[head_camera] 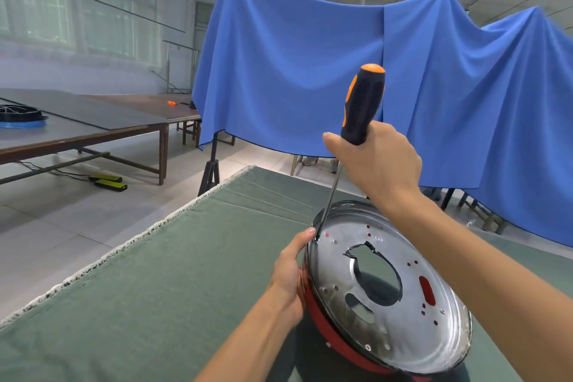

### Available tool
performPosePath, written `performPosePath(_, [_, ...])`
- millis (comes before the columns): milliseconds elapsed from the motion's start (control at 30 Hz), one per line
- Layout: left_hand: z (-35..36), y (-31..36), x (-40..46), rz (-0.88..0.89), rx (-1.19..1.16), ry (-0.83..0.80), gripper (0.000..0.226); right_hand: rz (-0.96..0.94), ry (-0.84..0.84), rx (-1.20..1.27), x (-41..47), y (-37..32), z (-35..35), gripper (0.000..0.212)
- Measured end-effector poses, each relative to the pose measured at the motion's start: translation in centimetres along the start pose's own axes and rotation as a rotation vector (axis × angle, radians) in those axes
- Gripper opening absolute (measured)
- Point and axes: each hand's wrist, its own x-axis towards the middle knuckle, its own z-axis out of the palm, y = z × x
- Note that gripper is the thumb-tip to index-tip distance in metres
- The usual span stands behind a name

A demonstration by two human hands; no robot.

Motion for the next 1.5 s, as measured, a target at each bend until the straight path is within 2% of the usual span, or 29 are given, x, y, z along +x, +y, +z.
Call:
performPosePath(100, [0.0, -0.2, -0.1, -0.037, 0.039, 0.032, 0.029, 0.032, -0.152, 0.328, 0.3, 0.6, 0.7, 0.046])
performPosePath(167, [-0.1, -0.3, -0.1, -0.077, 0.043, 0.052, 0.033, 0.097, -0.272, 0.497, 0.2, 0.7, 1.1, 0.043])
performPosePath(233, [-0.1, -0.3, -0.3, -0.107, 0.062, 0.058, 0.039, 0.147, -0.330, 0.574, 0.0, 0.9, 1.9, 0.040])
performPosePath(400, [-0.1, -0.3, -0.6, -0.124, 0.223, 0.096, 0.046, 0.180, -0.328, 0.650, -0.7, 1.3, 3.0, 0.042])
performPosePath(533, [-0.2, 0.2, -0.6, -0.041, 0.571, 0.169, 0.044, 0.246, -0.426, 0.663, -0.8, 2.0, 3.2, 0.028])
performPosePath(633, [-0.3, 0.7, -1.0, -0.014, 0.816, 0.202, 0.039, 0.255, -0.432, 0.669, -1.4, 2.8, 3.4, 0.020])
performPosePath(700, [-0.5, 0.7, -1.1, 0.098, 1.061, 0.262, 0.038, 0.250, -0.405, 0.680, -1.9, 3.3, 3.5, 0.017])
performPosePath(767, [-0.7, 0.7, -1.2, 0.267, 1.302, 0.379, 0.025, 0.220, -0.413, 0.666, -2.3, 3.6, 3.7, 0.017])
performPosePath(800, [-0.7, 0.8, -1.3, 0.329, 1.346, 0.413, 0.020, 0.203, -0.412, 0.662, -2.5, 3.7, 3.9, 0.017])
performPosePath(933, [-0.7, 1.1, -1.4, 0.497, 1.266, 0.426, 0.022, 0.169, -0.362, 0.671, -2.7, 4.5, 3.8, 0.021])
performPosePath(1067, [-0.4, 1.0, -1.5, 0.669, 1.040, 0.272, 0.027, 0.139, -0.309, 0.647, -2.9, 5.1, 3.8, 0.025])
performPosePath(1167, [0.0, 0.4, -1.2, 0.704, 0.925, 0.178, 0.015, 0.099, -0.227, 0.548, -3.2, 5.0, 3.7, 0.042])
performPosePath(1300, [-0.1, 0.1, -0.4, 0.719, 0.836, 0.201, 0.010, 0.003, -0.149, 0.356, -3.7, 4.2, 3.6, 0.060])
performPosePath(1400, [-0.1, 0.2, 0.2, 0.747, 0.851, 0.222, 0.016, 0.000, -0.227, 0.277, -4.1, 3.8, 3.3, 0.057])
performPosePath(1500, [0.0, 0.1, 0.6, 0.767, 0.884, 0.195, 0.017, 0.138, -0.352, 0.613, -3.6, 4.3, 2.4, 0.035])
